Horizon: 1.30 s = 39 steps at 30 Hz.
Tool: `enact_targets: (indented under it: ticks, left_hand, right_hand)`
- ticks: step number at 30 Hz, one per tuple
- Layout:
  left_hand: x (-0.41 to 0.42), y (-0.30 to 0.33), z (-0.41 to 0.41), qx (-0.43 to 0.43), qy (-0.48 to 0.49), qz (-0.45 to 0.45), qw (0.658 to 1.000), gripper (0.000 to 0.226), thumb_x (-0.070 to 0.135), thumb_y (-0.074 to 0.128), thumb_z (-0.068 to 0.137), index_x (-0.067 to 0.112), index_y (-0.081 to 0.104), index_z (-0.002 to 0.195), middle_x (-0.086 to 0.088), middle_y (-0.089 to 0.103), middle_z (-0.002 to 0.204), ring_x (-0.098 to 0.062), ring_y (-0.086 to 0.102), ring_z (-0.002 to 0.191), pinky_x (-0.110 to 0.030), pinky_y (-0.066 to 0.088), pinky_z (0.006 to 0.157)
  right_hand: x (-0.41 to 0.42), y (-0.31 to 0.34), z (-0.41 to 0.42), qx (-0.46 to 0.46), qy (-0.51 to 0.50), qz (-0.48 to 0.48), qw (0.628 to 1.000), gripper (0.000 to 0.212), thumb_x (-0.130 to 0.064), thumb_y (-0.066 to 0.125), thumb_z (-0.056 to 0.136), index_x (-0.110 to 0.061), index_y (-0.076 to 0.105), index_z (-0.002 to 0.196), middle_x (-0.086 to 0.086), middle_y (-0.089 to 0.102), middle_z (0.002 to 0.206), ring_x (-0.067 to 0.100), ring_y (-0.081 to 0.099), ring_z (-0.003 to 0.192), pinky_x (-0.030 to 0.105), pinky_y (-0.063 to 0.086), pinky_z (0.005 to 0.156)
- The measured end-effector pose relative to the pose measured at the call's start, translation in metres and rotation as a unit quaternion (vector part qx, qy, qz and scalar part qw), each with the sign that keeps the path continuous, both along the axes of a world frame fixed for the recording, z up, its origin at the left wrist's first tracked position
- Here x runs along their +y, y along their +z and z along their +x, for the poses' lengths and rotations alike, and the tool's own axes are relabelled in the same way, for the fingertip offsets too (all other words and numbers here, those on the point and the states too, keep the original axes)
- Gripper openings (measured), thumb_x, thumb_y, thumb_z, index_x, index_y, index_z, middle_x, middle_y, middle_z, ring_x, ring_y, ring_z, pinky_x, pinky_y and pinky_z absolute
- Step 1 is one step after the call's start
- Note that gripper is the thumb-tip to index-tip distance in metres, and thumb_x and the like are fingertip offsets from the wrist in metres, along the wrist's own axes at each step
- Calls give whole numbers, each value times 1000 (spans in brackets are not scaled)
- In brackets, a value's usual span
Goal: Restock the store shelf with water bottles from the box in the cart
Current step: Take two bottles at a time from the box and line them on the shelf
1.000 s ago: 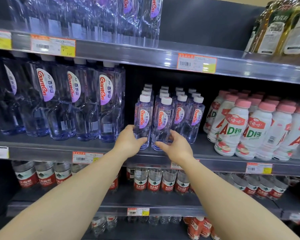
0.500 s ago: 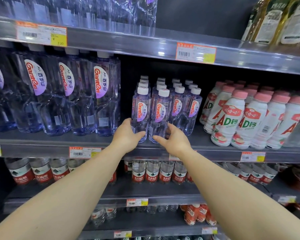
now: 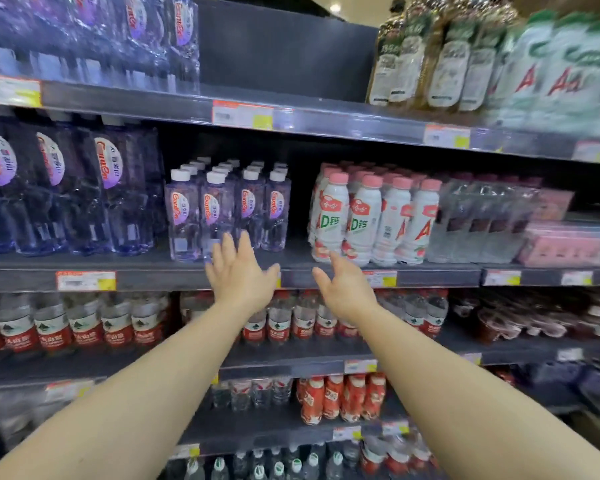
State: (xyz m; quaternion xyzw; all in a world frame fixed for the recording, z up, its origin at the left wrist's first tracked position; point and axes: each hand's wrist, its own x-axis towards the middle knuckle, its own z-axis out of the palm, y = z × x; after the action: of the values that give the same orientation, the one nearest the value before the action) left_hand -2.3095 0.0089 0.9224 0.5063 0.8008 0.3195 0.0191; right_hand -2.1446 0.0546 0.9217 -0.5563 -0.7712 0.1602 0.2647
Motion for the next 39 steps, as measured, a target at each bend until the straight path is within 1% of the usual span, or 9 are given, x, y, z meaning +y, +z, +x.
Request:
enact_targets:
  ticks: [3,5,12,18,22,26,31,35,39]
  left_hand:
    - [2,-3,99,52,-77,-52,994,86,60,44,93,19,4,156,-8,-3,165,-31,-5,151,-52,6,121]
    - [7,-4,165,87,-140,-66,984,85,61,42,92,20,6,156,-7,0,165,-31,-3,151,-52,6,121]
    - [28,-2,374,150,-328,-93,928,83,61,40,94,20,4,156,-5,0,166,-30,-3,152,-52,7,121]
    - [55,-20,519,209,-453,-78,863,78,61,34,95,21,5,156,-2,3,166,-28,-1,152,-50,5,121]
    - [96,-37,600,228,-507,-66,828,75,62,30,96,19,12,156,-3,7,165,-28,2,152,-50,6,121]
    - [154,-41,685,233,-550,-62,800,74,64,26,96,21,15,155,-2,8,165,-26,3,152,-50,6,122]
    - [226,-37,779,233,-590,-44,772,76,66,27,94,23,16,155,-1,14,164,-27,6,151,-52,7,121]
    - [265,-50,826,241,-613,-53,751,75,65,28,95,21,17,155,-2,13,164,-28,6,151,-52,5,122]
    - [308,-73,868,240,-608,-58,754,76,64,30,94,21,18,155,-3,13,165,-29,8,151,-53,10,121]
  right_hand:
    - [-10,-1,102,-115,-56,28,991,66,-51,31,99,-16,16,153,2,16,161,28,9,149,47,18,118]
    - [-16,-1,173,-136,-109,24,984,66,-52,28,100,-18,14,154,0,11,162,27,4,149,49,12,119]
    - [-47,-5,385,-187,-259,23,947,65,-52,26,100,-18,13,154,3,10,162,28,3,149,51,11,118]
    - [-60,-30,515,-220,-370,7,903,65,-53,23,100,-20,11,154,3,7,163,28,-1,149,51,5,118]
    - [-40,-44,587,-221,-427,-8,877,64,-54,22,99,-21,12,154,3,8,162,28,-1,149,52,2,118]
    - [-2,-44,658,-207,-481,-30,851,63,-54,26,99,-22,17,153,3,12,162,28,3,149,52,4,118]
    - [53,-49,735,-184,-536,-62,822,65,-56,27,98,-23,14,153,3,10,162,27,2,150,51,7,119]
    - [92,-62,782,-175,-541,-92,818,66,-57,26,98,-24,13,154,4,10,162,26,2,150,50,6,120]
    - [143,-84,837,-173,-527,-90,827,67,-57,30,97,-24,15,153,3,13,162,27,6,149,51,9,119]
